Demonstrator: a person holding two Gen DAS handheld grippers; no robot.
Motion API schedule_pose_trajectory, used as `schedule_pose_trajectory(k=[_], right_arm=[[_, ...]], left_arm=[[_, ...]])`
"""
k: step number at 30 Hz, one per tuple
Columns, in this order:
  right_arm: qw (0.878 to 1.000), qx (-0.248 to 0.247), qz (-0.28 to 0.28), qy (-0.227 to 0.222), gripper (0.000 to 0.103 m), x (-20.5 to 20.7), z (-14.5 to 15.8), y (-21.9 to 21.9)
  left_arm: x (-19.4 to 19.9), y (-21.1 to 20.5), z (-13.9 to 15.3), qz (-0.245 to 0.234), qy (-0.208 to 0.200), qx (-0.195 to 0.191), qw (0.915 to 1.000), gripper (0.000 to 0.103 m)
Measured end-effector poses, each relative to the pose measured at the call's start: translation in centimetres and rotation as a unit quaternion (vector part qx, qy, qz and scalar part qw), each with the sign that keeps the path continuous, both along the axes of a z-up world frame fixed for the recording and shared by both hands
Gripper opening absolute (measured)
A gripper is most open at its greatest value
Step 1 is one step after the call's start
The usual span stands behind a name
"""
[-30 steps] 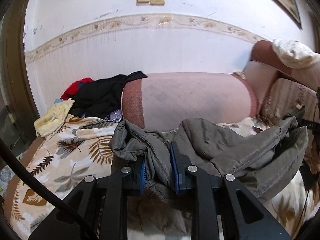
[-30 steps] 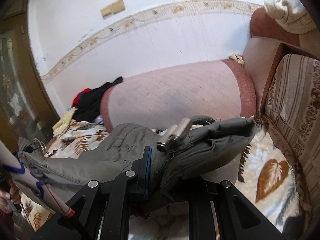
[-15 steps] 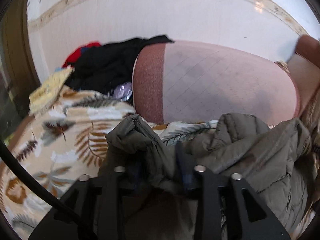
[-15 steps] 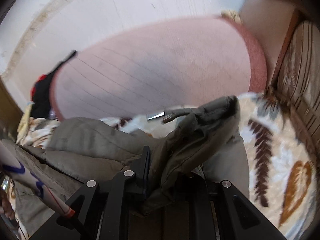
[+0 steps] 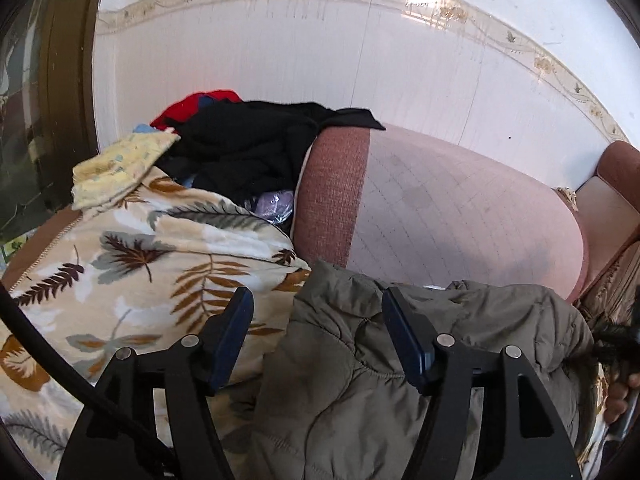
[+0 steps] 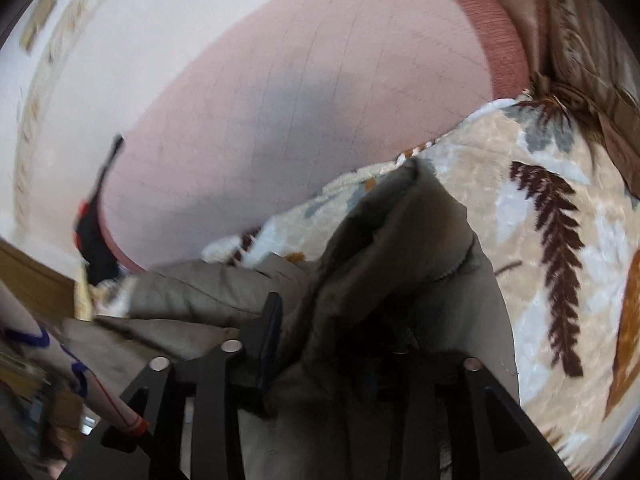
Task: Fold large clothes
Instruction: 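Fold the hem over onto the hood with both tools, then open both tools and release the folded jacket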
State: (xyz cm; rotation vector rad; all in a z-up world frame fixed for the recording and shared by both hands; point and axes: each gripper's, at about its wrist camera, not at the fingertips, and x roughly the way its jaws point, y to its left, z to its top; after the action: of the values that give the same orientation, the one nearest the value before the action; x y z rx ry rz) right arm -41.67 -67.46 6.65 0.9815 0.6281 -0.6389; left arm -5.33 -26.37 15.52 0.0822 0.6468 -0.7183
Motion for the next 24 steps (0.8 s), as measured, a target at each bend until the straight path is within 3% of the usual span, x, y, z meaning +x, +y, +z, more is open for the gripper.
schedule_pose_trajectory(k=[3, 7, 10, 13, 15, 19, 22, 24], right_arm=[[0.999, -0.023, -0.021, -0.024, 0.062, -2.8, 2.6, 0.0], [0.997, -0.045, -0.035, -0.047, 0.062, -6.4, 5.2, 0.1], [0.995, -0.096, 0.023, -0.02, 0.062, -6.0, 6.4, 3.0], [0.988, -0.127, 0.086, 0.006, 0.062, -4.1, 5.9, 6.6], [0.983, -0.14, 0.116, 0.021, 0.062, -2.4, 4.7, 8.8], [0.97, -0.182, 0.143, 0.079, 0.062, 2.6, 2.1, 11.3], [0.962, -0.181, 0.141, 0.146, 0.063, 5.5, -0.8, 10.7], [0.962, -0.174, 0.134, 0.165, 0.069, 6.4, -2.6, 9.7]], left_arm=[[-1.9, 0.4, 0.7, -0.029, -0.012, -0.003, 0.9995, 0.066], [-5.5, -0.3, 0.5, -0.09, -0.025, 0.007, 0.9956, 0.066], [-8.5, -2.1, -1.2, -0.142, -0.025, 0.033, 0.989, 0.066], [-10.3, -4.5, -3.5, -0.158, -0.031, 0.068, 0.9845, 0.066], [-10.4, -6.4, -5.1, -0.155, -0.017, 0.091, 0.9835, 0.066], [-8.0, -9.6, -8.5, -0.102, 0.022, 0.149, 0.9833, 0.067], [-5.6, -10.9, -11.5, -0.073, 0.057, 0.172, 0.9807, 0.079], [-5.1, -11.2, -12.3, -0.06, 0.046, 0.176, 0.9814, 0.085]])
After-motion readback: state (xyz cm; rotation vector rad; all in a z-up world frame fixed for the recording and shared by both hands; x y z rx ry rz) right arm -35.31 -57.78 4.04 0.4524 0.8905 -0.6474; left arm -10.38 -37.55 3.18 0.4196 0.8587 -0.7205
